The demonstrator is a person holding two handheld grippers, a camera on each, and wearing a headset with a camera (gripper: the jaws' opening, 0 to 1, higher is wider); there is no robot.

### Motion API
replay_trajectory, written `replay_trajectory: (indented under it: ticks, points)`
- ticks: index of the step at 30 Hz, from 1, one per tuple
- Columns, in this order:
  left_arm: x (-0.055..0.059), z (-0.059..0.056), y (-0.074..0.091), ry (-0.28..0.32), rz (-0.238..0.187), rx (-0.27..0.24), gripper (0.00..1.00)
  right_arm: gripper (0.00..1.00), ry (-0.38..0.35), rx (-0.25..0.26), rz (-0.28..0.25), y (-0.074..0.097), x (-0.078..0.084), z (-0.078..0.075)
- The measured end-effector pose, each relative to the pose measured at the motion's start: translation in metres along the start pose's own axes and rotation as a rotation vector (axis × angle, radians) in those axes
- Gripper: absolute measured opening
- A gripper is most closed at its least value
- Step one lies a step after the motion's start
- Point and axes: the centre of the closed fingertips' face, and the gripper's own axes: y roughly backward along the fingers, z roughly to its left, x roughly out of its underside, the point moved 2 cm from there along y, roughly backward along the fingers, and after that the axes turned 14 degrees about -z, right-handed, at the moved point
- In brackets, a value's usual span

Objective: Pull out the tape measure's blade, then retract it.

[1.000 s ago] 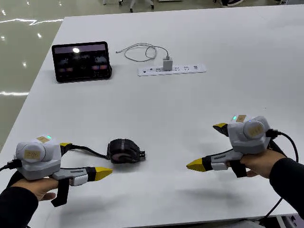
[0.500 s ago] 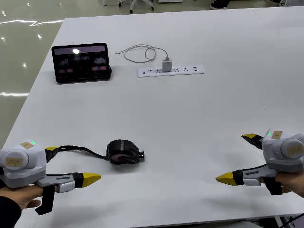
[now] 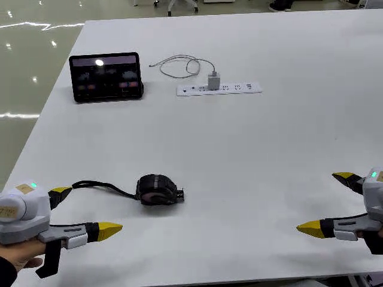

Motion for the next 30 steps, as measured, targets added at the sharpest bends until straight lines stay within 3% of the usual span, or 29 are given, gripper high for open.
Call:
replay_trajectory:
  ticks: [9, 10, 11, 13, 15, 18, 20, 30]
  points:
    - [-0.001, 0.000, 0.006, -0.019, 0.016, 0.002, 1.00, 1.00, -0.006, 0.019, 0.008, 0.014, 0.004, -0.009]
    - [-0.001, 0.009, 0.007, -0.075, 0.032, -0.040, 1.00, 1.00, -0.006, 0.020, 0.007, 0.016, 0.004, -0.009]
    - [-0.002, 0.010, 0.007, -0.090, 0.029, -0.041, 1.00, 1.00, -0.007, 0.020, 0.006, 0.016, 0.004, -0.009]
    - [-0.004, 0.005, 0.006, -0.031, 0.022, -0.015, 1.00, 1.00, 0.001, 0.012, 0.020, 0.018, 0.006, -0.009]
    - [-0.004, 0.007, 0.006, -0.043, 0.023, -0.015, 1.00, 1.00, 0.003, 0.012, 0.025, 0.020, 0.009, -0.011]
    - [-0.006, 0.004, 0.005, -0.004, 0.029, 0.008, 1.00, 1.00, 0.003, 0.021, 0.026, 0.024, 0.009, -0.014]
    - [-0.010, 0.005, 0.003, -0.012, 0.011, 0.003, 1.00, 1.00, 0.002, 0.026, 0.025, 0.024, 0.009, -0.015]
    - [-0.013, 0.004, 0.003, -0.001, 0.010, 0.016, 1.00, 1.00, -0.004, 0.024, 0.021, 0.024, 0.009, -0.013]
